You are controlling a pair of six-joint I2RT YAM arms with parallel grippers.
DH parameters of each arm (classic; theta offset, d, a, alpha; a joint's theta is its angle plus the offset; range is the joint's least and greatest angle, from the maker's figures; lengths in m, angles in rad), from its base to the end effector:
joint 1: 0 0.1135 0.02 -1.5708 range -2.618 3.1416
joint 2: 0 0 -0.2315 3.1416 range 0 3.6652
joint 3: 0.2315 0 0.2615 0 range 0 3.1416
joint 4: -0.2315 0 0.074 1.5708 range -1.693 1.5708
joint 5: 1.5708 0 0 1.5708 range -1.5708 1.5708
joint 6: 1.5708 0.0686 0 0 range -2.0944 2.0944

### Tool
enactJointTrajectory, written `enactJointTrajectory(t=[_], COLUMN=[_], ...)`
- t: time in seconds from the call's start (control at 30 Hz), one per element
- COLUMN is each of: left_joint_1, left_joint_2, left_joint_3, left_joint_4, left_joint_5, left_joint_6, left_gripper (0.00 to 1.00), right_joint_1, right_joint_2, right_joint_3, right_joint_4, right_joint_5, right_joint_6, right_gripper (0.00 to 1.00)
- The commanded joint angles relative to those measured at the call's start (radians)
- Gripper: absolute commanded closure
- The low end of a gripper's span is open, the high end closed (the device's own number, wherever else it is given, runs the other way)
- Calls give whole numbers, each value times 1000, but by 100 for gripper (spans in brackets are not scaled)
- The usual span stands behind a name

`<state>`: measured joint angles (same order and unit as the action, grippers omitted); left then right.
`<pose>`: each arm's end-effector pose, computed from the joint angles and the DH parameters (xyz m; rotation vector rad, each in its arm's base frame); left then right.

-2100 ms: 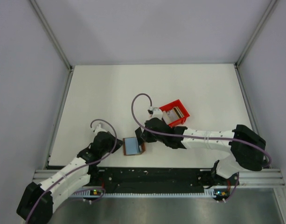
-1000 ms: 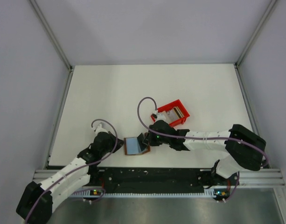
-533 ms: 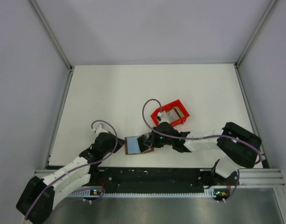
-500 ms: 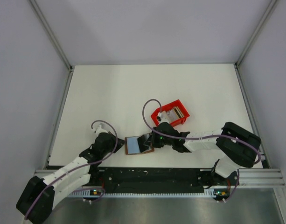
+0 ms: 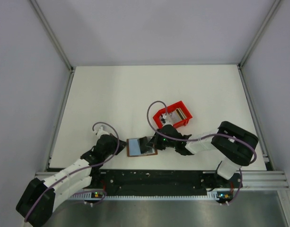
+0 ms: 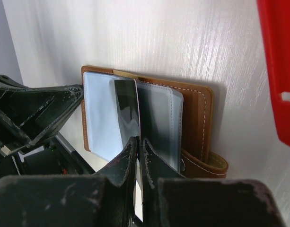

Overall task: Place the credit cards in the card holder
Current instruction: Insert the credit card into the card holder.

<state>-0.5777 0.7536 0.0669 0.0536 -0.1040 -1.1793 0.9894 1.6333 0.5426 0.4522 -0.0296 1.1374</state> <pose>0.1720 -0.1036 0.0728 -0.7513 2.2141 -0.8337 0.1739 0.2683 0.0615 0.1655 2.4823 1.1119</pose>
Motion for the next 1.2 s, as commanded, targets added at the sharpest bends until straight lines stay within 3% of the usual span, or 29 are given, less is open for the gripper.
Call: enactJointTrajectory(t=[0.0,0.4,0.8,0.87,0.93,1.0,1.1,1.17], left_joint_1=[-11,-42,-59,-60,-60,-62,-60,-60], left_joint_2=[1,15,7,4,4,1,1,1], left_joint_3=[-56,-62,-95,-95,-95,-93,-93,-92], left_joint_4=[46,83,98,95,92,86,83,80], left_joint_5=[-2,-34,-76,-79,-83,-86,-88,-91], left_joint_6=[-8,-57,-103,-102,-103,-98,-95,-92], left_gripper=[100,100,100,100,100,100,100,100], right_joint_1=[-24,-1,48,49,48,46,48,48], right_joint_2=[59,111,123,94,56,13,-41,-53], right_joint_3=[20,42,102,99,114,114,125,149], right_joint_4=[2,33,-40,-70,-142,-184,-210,-243], right_joint_5=[48,8,-35,-13,23,74,100,94], right_joint_6=[-22,48,18,-4,-31,-56,-117,-154], right_gripper=[100,100,99,92,76,67,56,55])
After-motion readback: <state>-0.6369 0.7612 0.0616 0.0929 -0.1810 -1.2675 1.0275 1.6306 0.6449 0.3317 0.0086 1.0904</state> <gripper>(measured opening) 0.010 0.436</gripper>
